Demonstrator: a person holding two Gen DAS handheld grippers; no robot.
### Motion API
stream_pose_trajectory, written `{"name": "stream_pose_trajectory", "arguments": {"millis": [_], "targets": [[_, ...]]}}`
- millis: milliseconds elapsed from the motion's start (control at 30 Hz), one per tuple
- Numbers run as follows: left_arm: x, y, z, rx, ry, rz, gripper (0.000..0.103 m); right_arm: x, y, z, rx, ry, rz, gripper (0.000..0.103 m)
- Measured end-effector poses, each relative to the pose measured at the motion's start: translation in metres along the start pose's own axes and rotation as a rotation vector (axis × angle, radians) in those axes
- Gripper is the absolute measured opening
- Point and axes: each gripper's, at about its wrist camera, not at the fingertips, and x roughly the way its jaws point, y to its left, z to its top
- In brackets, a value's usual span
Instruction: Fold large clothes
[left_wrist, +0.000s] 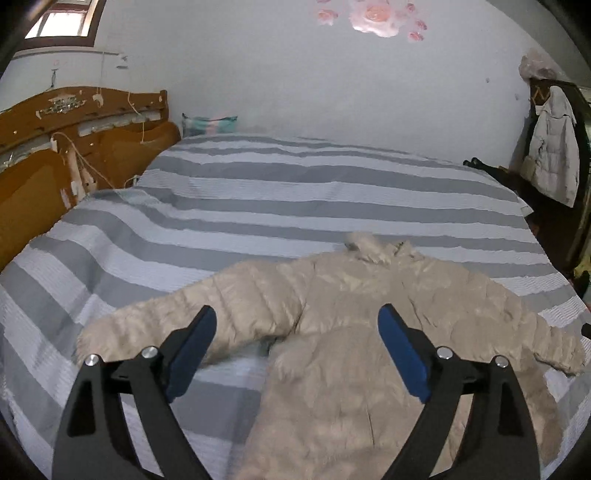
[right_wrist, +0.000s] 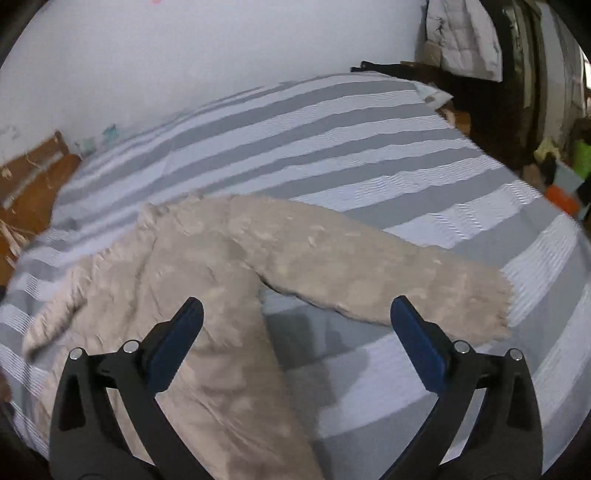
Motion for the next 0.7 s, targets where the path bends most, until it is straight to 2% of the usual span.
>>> {"name": "stream_pose_trajectory", "arguments": {"millis": [100,167,233,300,433,567,700], "targets": [[0.021,0.001,-0.009,-0.003,-0.001,-0.001,0.089,0.029,0.006,-0.003,-0.029,0.019,0.084,0.1],[0.038,0.0,-0.024,0.01,0.026,0.002,0.089,0.045,0.006,-0.011,-0.089,0.019,0.033,0.1],[0.053,-0.003,-0.033,0.039,0.065,0.017,0.089,0.065,-0.01,-0.02,-0.106,0.037,-0.052,0.1],[0.062,-0.004,-0.032,0.046,0.065,0.02,0.089,0.081,-0.028,-0.021,-0.08,0.081,-0.104,0.1],[0.073,-0.007,-0.026,0.036,0.033,0.011,0.089,0.087,-0.06,-0.014,-0.023,0.063,-0.214,0.1],[0.085,-0.009,-0.029,0.021,0.056,0.01,0.089,0.095,-0.071,-0.011,-0.026,0.066,-0.267,0.1],[0.092,-0.008,-0.03,0.046,0.075,0.017,0.089,0.113,-0.073,-0.007,-0.081,0.074,-0.301,0.1]]}}
